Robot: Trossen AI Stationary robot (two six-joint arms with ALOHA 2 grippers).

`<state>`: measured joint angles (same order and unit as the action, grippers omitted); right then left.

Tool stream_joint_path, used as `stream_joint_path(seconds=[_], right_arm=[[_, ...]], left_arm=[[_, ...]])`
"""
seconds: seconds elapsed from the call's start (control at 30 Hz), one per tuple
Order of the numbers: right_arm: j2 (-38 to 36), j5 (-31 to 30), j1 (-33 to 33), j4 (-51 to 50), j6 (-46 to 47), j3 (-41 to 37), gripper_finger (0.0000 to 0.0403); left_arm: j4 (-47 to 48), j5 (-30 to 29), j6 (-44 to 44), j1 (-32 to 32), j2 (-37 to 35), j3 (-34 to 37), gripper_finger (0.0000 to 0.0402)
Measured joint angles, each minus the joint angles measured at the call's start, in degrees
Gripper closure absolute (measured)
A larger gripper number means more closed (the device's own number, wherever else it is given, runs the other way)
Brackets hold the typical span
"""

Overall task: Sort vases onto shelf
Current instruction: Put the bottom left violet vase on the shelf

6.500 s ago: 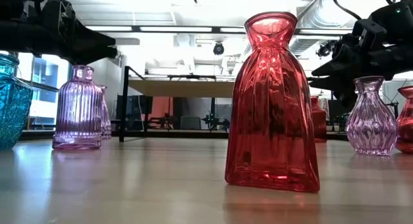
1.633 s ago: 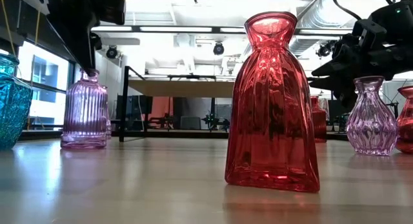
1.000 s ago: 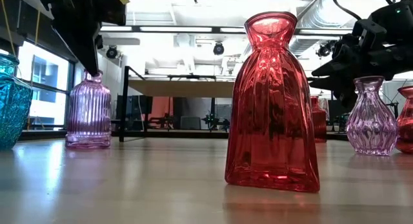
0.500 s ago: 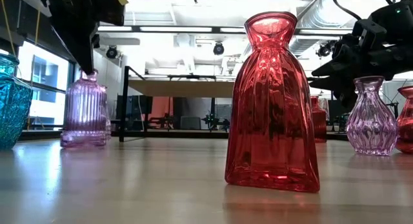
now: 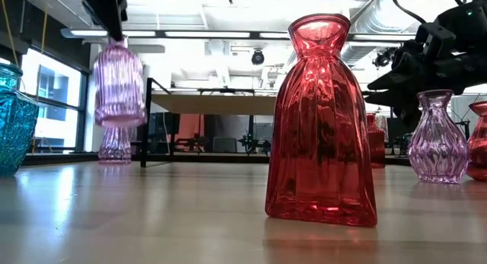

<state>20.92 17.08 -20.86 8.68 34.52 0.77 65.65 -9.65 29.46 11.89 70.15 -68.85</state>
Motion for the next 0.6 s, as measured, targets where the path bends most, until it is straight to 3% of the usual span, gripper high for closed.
stream_joint_path(seconds=[0.23,0.6], right_arm=[[0.0,0.0,-0.02,0.0,0.0,0.0,0.0295],[0.01,0.0,-0.01,0.0,0.0,0.0,0.0295]], left_arm=[[3.8,-4.15,-4.8,-2.42,-0.02,-7.28,0.0386],[4.01,-10.31,-22.61,-11.34,-0.06,-16.2,0.0385]])
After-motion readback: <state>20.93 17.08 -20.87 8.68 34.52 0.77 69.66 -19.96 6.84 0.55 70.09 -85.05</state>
